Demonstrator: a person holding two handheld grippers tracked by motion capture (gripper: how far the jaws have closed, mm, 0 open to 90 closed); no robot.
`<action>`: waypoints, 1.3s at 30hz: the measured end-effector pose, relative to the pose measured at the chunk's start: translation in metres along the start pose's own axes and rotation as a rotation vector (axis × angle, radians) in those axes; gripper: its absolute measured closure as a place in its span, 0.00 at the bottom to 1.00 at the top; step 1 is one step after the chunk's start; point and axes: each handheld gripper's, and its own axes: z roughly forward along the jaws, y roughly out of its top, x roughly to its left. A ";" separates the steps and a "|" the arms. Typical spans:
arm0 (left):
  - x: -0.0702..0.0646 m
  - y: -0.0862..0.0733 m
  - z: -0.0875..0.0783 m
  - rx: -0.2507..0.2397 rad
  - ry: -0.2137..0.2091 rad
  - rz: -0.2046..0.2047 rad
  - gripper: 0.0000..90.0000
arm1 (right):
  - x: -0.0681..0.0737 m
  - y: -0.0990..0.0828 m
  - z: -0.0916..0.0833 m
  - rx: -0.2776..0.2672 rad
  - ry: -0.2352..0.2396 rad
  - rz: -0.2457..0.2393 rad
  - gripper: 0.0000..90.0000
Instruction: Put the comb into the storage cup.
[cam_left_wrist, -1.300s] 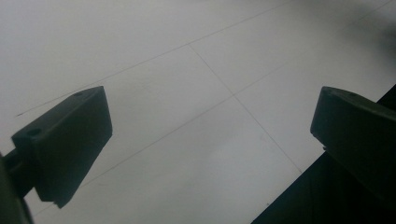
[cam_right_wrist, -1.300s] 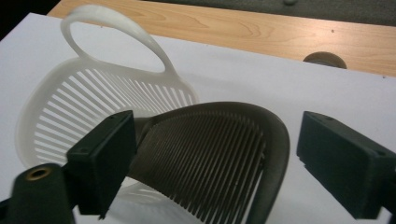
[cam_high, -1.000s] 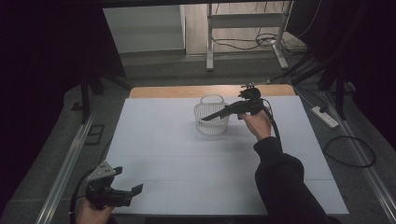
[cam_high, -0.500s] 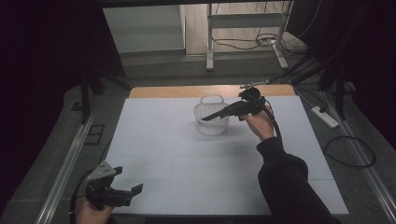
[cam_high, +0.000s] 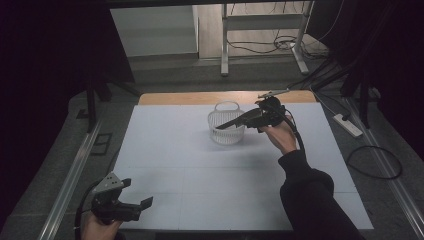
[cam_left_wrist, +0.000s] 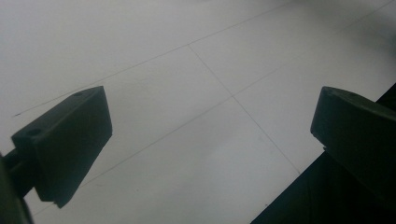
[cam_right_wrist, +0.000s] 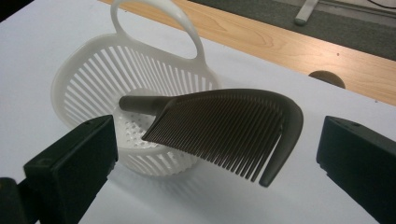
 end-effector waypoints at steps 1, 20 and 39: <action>0.000 0.000 0.000 -0.001 0.000 0.000 0.00 | 0.000 -0.001 -0.001 0.000 0.004 0.002 0.00; 0.002 0.000 -0.001 -0.005 -0.006 -0.012 0.00 | 0.000 -0.017 -0.013 -0.017 0.022 -0.015 0.00; 0.003 0.000 0.000 -0.003 -0.011 -0.017 0.00 | 0.006 -0.026 -0.021 -0.021 0.050 -0.031 0.00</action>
